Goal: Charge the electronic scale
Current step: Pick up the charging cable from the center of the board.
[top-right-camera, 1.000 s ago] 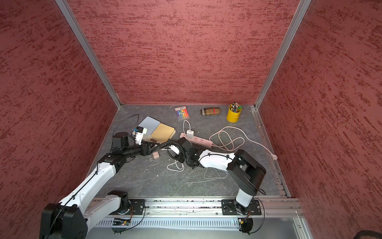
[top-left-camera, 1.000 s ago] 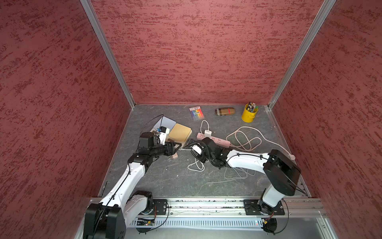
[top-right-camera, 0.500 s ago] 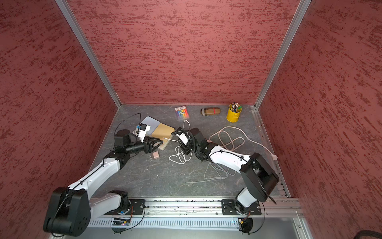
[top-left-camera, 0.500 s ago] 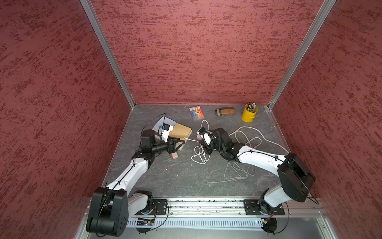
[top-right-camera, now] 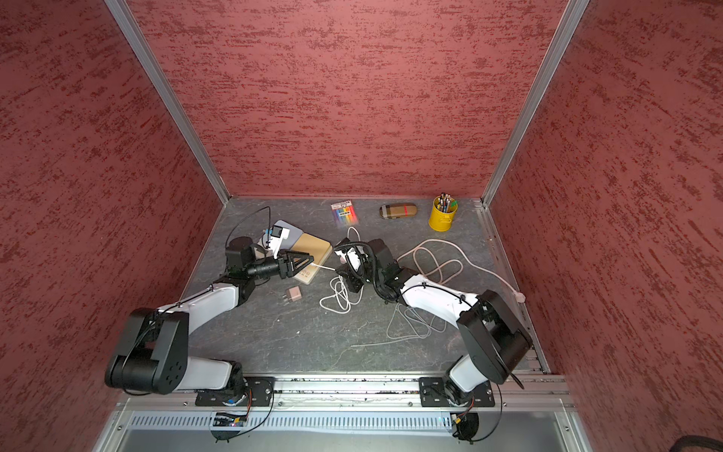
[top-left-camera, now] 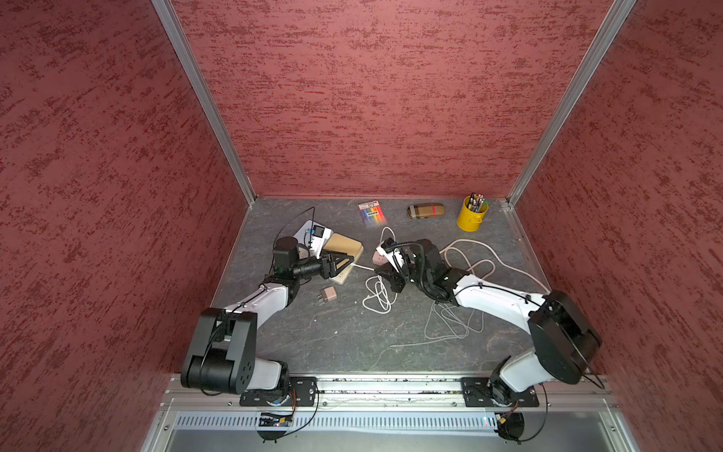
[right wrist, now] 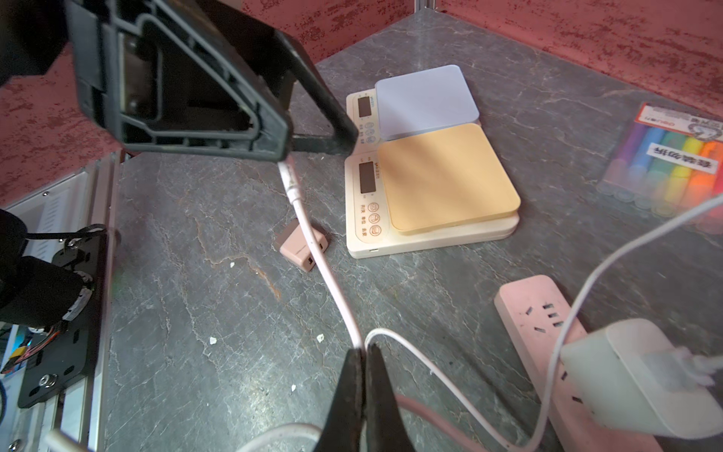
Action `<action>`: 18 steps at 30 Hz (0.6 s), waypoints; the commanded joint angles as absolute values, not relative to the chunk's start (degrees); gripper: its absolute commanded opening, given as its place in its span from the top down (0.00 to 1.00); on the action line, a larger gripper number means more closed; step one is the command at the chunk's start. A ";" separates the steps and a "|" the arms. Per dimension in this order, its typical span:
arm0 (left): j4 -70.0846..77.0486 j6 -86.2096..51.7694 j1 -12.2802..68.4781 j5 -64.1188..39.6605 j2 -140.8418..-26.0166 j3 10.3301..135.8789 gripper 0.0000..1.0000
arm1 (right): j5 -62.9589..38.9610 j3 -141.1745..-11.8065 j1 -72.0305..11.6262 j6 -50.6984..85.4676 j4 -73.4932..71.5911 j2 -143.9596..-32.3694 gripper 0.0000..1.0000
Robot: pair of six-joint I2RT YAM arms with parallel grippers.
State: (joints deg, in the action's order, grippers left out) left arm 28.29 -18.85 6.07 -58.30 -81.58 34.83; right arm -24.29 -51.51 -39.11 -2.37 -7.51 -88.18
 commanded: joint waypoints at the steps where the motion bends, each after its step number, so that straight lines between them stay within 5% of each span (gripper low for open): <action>1: 36.71 -24.07 6.00 -61.39 -83.66 36.21 0.51 | -26.81 -51.24 -38.34 0.02 -10.10 -86.80 1.00; 4: 37.56 -25.23 6.15 -62.64 -84.18 36.36 0.62 | -27.47 -51.24 -37.75 1.45 -10.75 -87.14 1.00; 9: 34.50 -25.16 6.50 -63.33 -83.01 36.40 0.98 | -29.23 -51.50 -37.18 2.96 -11.69 -87.71 1.00; 18: 22.73 -24.58 6.50 -60.01 -79.05 38.09 1.00 | -30.79 -51.61 -37.00 5.22 -13.12 -88.56 1.00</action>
